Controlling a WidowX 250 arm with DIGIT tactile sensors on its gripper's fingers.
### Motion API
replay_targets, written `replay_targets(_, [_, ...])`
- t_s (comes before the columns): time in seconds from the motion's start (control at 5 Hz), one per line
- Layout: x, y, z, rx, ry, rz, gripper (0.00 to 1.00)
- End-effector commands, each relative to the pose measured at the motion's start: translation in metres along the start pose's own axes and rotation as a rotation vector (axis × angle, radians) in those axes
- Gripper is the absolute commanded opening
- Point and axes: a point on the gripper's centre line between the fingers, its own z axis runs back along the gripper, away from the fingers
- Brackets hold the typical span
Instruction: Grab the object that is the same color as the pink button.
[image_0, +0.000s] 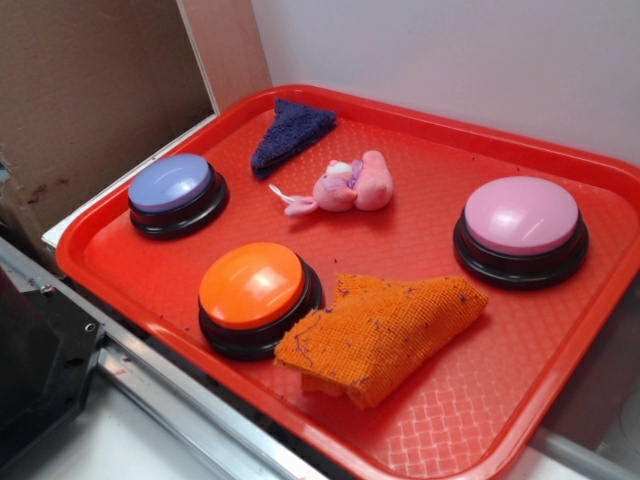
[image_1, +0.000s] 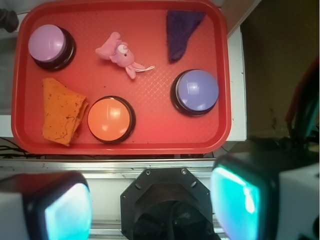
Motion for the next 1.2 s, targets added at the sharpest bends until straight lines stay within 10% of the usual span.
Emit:
replay_targets(0.0, [0.000,0.000,0.000,0.000,0.000,0.000,1.00])
replay_targets(0.4, [0.072,0.025,0.002,0.046,0.014,0.056,1.00])
replay_targets(0.8, [0.162,-0.028,-0.056,0.082,0.131,-0.352,1.00])
replay_targets(1.0, [0.158,-0.053,-0.077,0.102,0.193,-0.531,1.00])
